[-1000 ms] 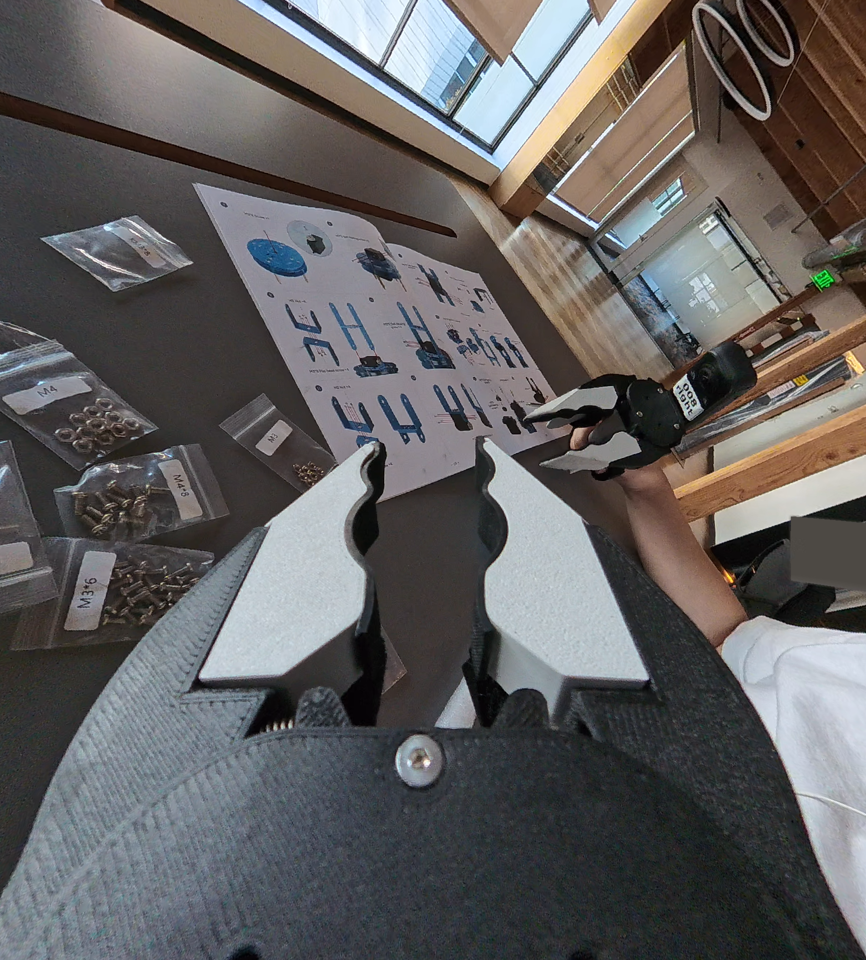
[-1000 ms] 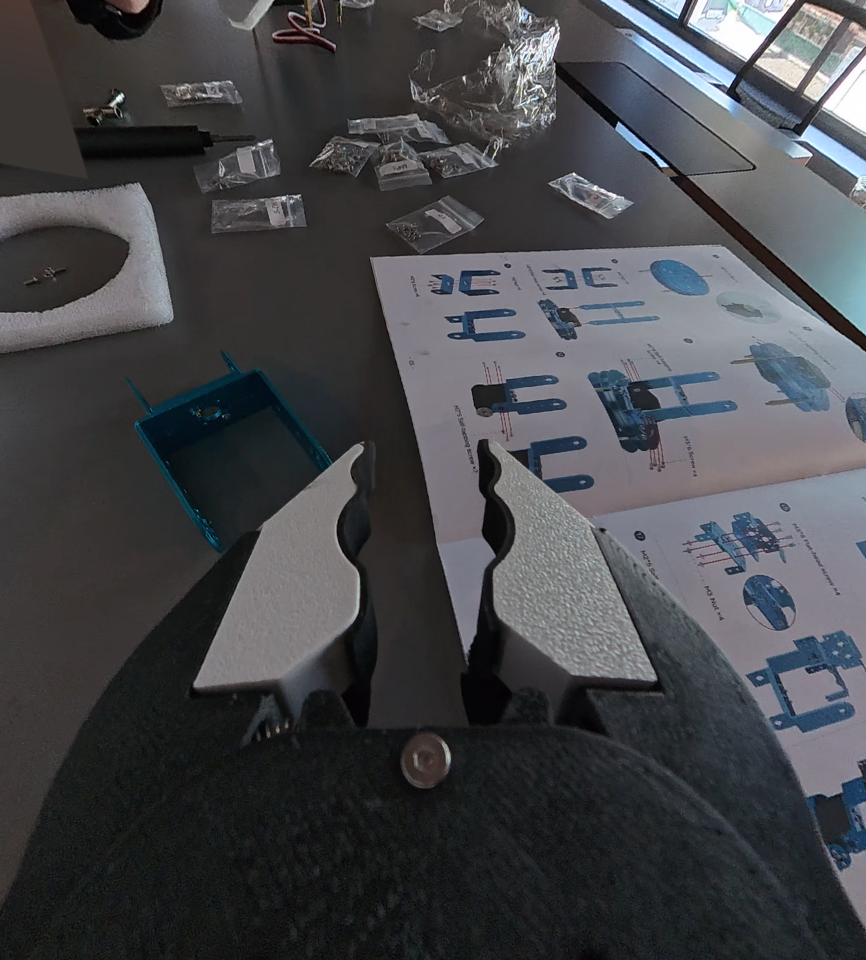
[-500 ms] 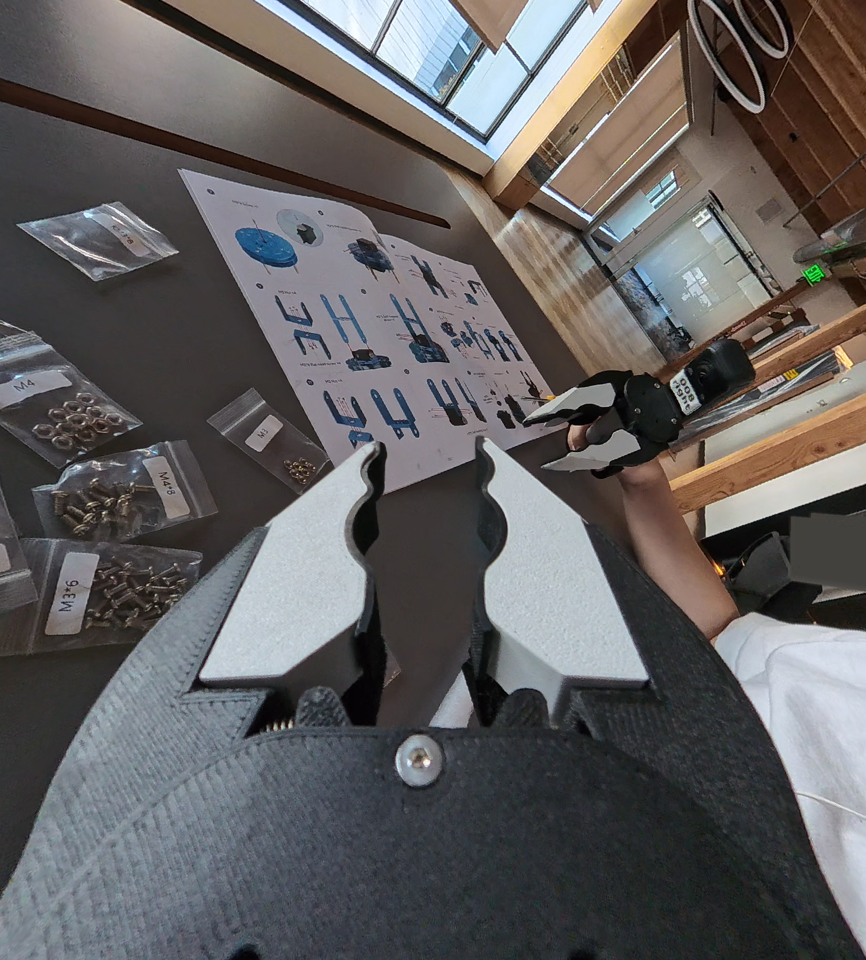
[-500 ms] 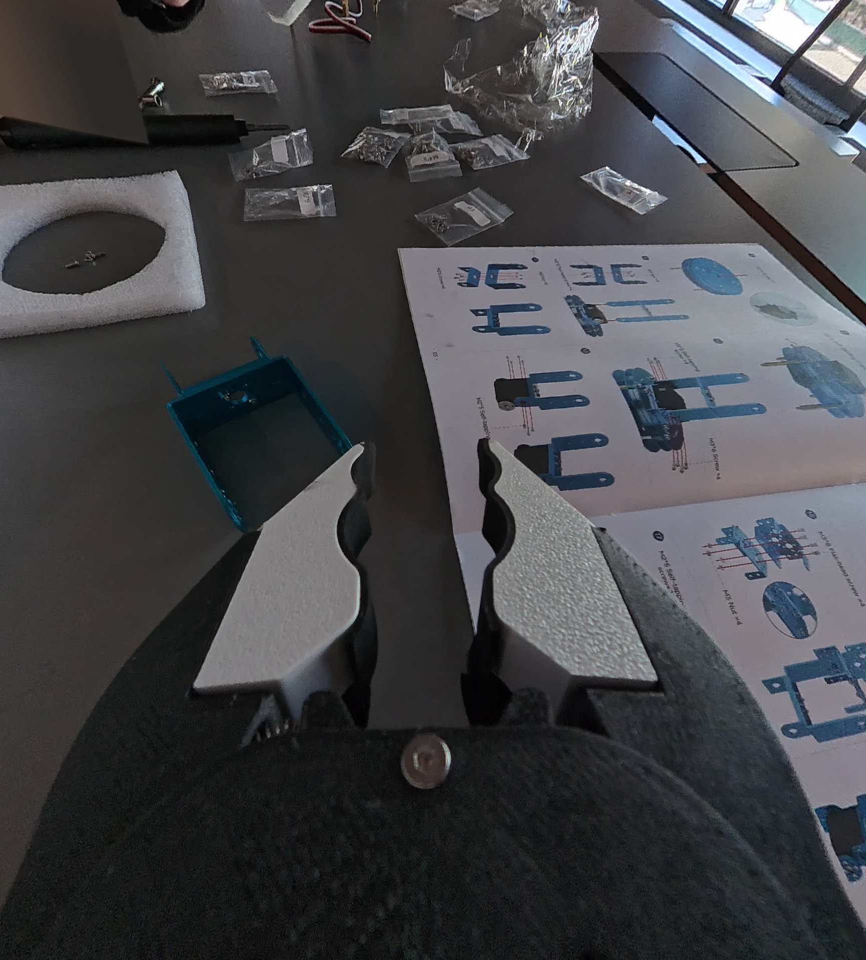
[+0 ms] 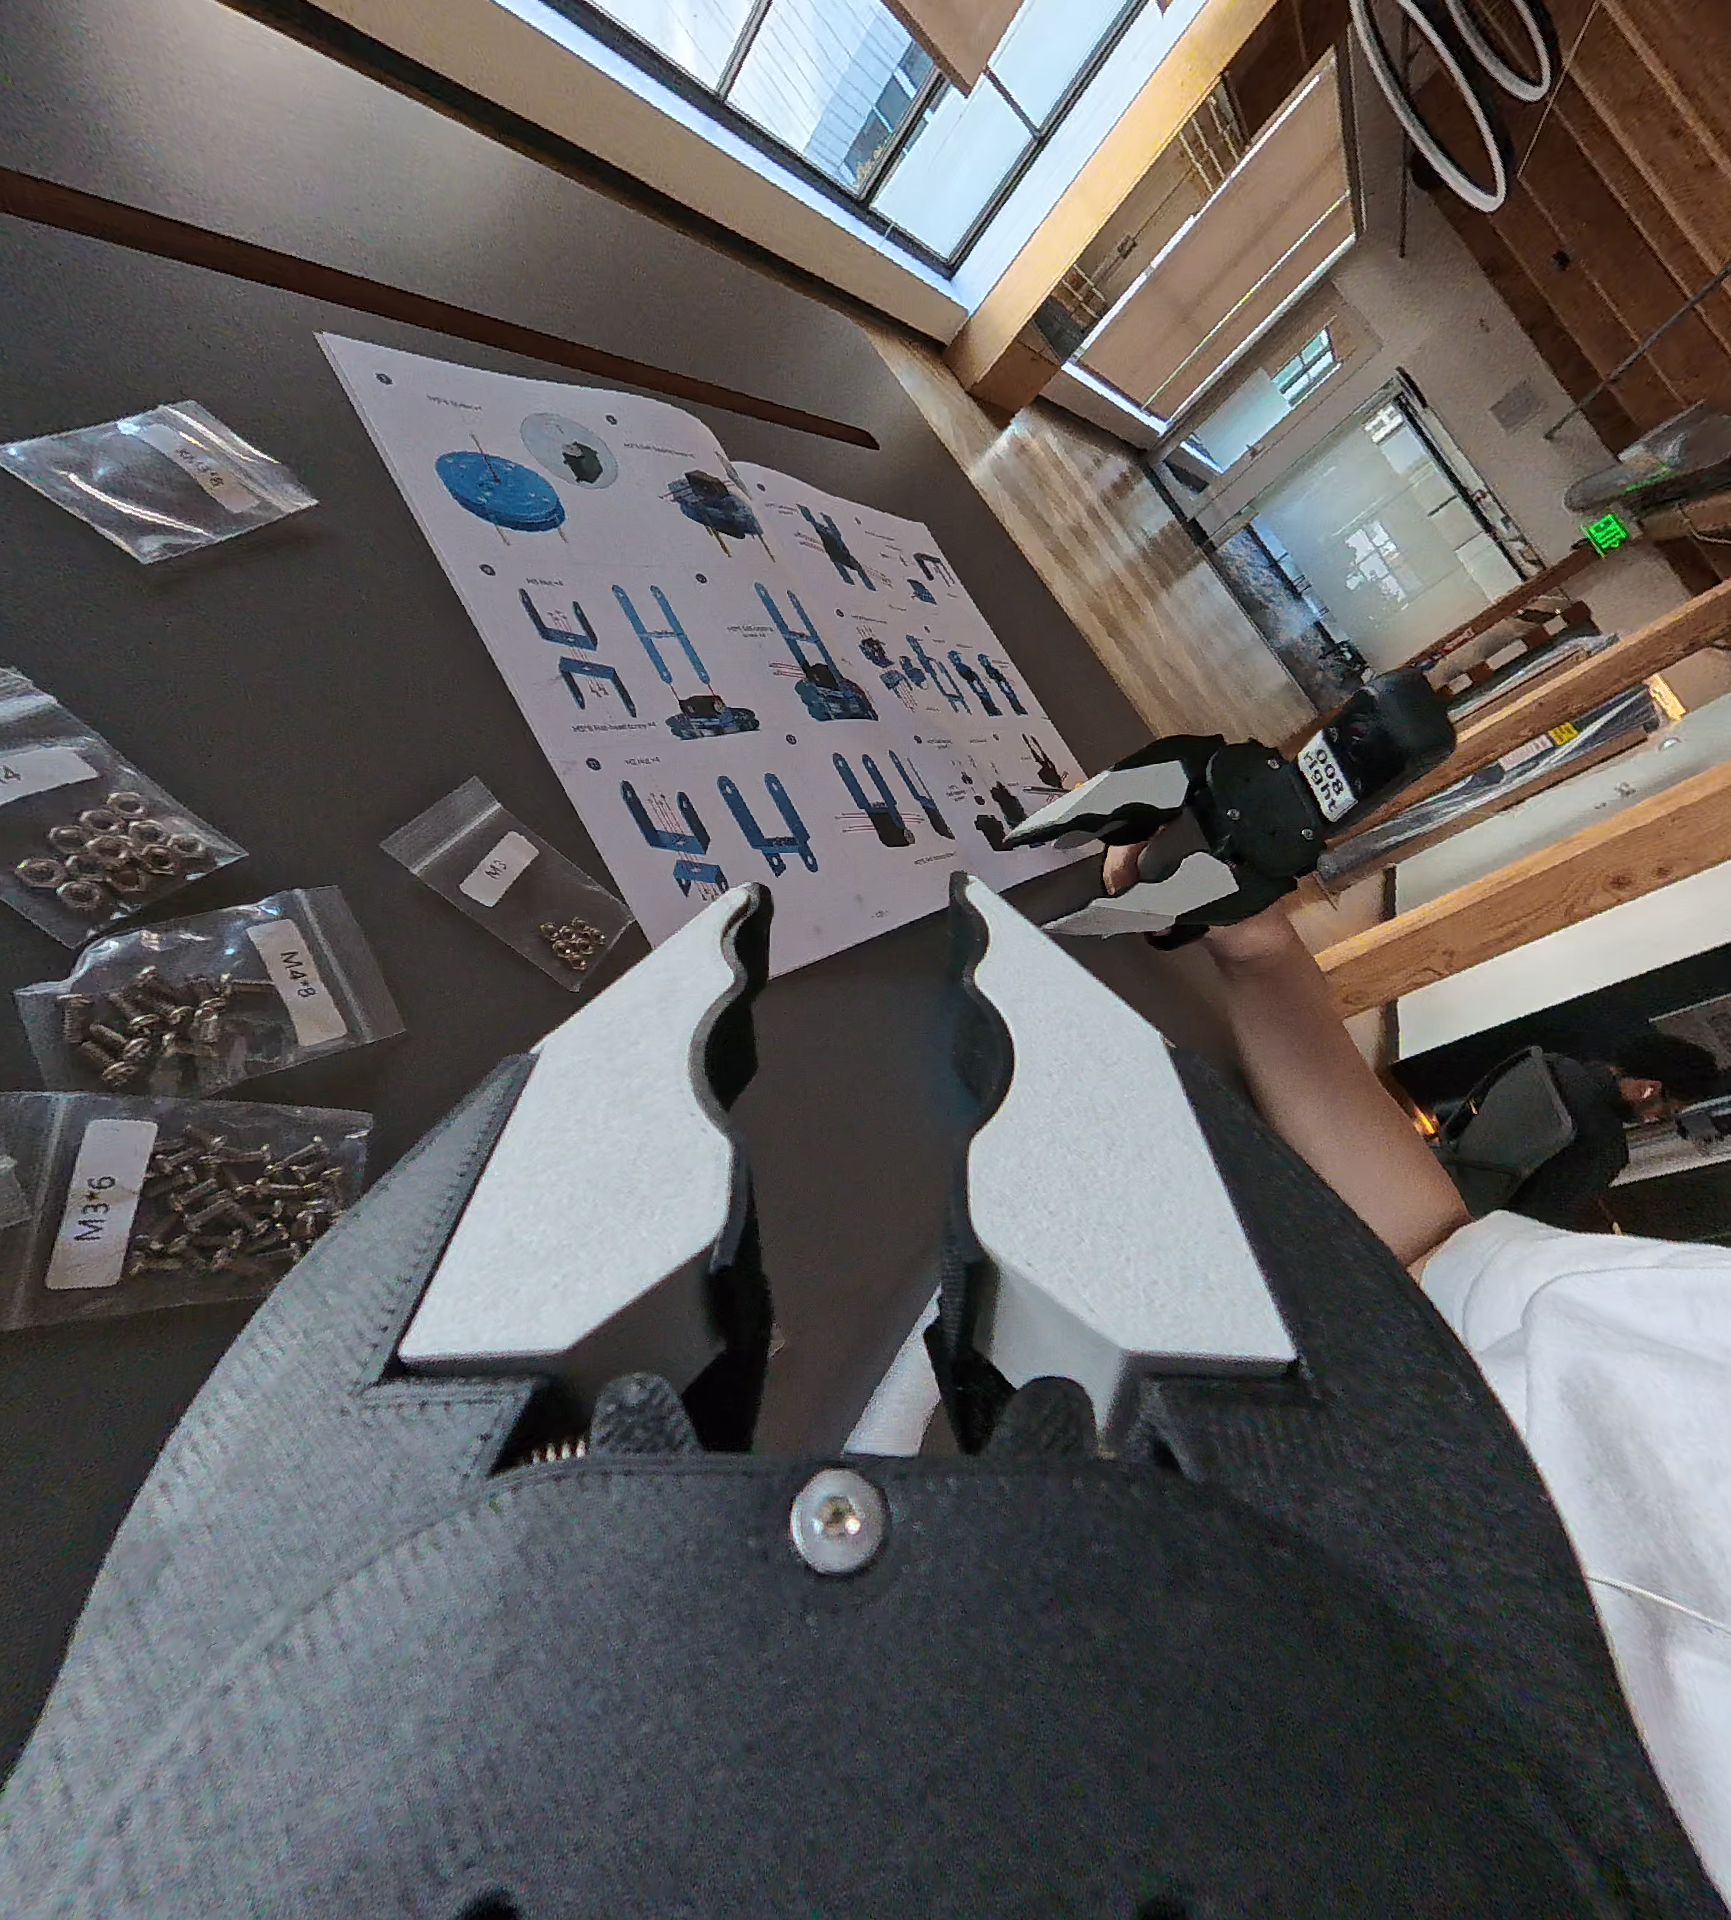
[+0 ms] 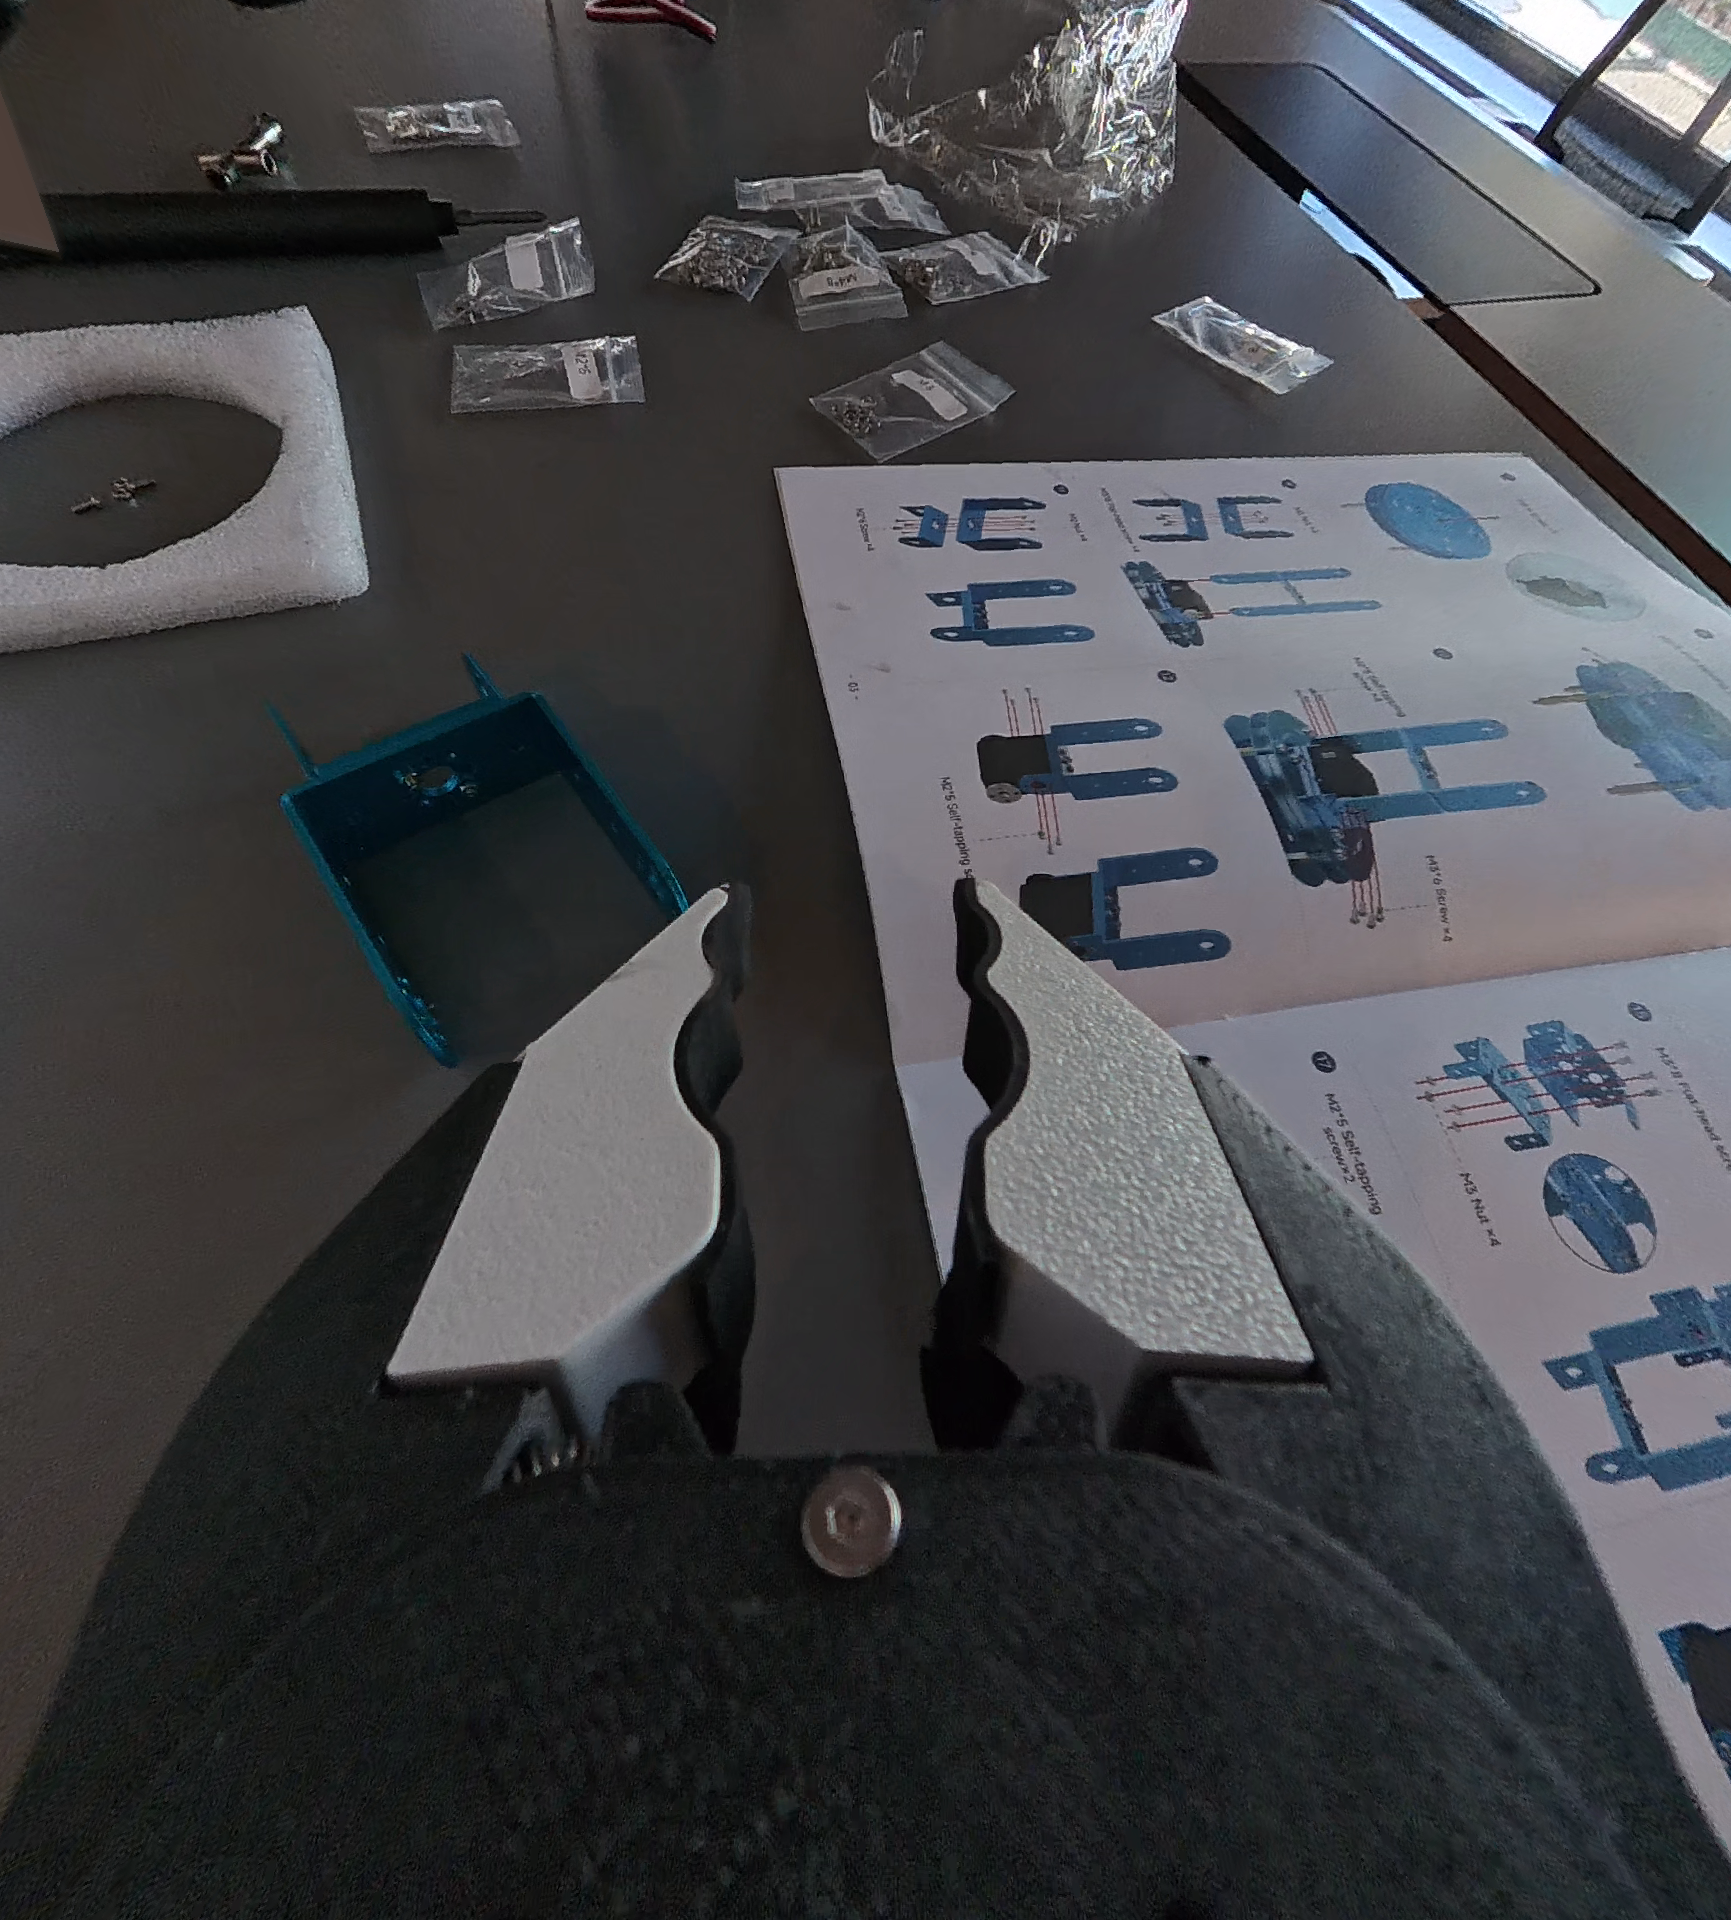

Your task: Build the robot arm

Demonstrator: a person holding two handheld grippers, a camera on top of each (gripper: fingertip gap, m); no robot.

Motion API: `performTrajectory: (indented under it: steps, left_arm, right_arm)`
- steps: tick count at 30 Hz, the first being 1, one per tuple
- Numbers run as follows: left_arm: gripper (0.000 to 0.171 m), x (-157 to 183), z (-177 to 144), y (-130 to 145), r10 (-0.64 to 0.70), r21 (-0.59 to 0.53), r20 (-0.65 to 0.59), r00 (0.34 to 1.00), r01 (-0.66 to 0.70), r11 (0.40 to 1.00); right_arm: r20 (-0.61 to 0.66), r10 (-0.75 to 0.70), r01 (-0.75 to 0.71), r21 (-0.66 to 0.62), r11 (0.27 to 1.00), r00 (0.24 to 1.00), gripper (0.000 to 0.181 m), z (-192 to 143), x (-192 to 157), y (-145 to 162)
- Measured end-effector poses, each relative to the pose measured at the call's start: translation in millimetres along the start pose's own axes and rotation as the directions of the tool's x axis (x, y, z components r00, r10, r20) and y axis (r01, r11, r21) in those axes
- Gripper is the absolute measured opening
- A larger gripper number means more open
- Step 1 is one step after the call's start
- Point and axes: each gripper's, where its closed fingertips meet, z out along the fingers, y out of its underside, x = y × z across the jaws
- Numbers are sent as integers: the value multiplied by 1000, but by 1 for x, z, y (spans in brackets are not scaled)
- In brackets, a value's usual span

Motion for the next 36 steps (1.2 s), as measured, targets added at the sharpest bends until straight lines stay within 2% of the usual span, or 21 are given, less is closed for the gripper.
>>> performTrajectory:
  steps: [26, 29, 31, 36]
  left_arm:
    - [33, 0, -2, 0, 6, 1, 9, 1000, -6, 1000]
    - [33, 0, -3, 0, 8, 2, 11, 1000, -8, 1000]
    - [33, 1, -3, -1, 8, 4, 8, 1000, -8, 1000]
    - [34, 2, -2, 1, 9, -4, 8, 1000, -9, 1000]
  right_arm:
    - [-53, -21, 18, -57, 998, 998, 39, 2, 8, 10]
    - [-135, -106, 94, -95, 991, 985, 34, 0, 18, 13]
    - [-178, -152, 141, -75, 987, 972, 33, -3, 21, 5]
    - [-268, -122, 111, -53, 992, 956, 29, -15, 34, 0]
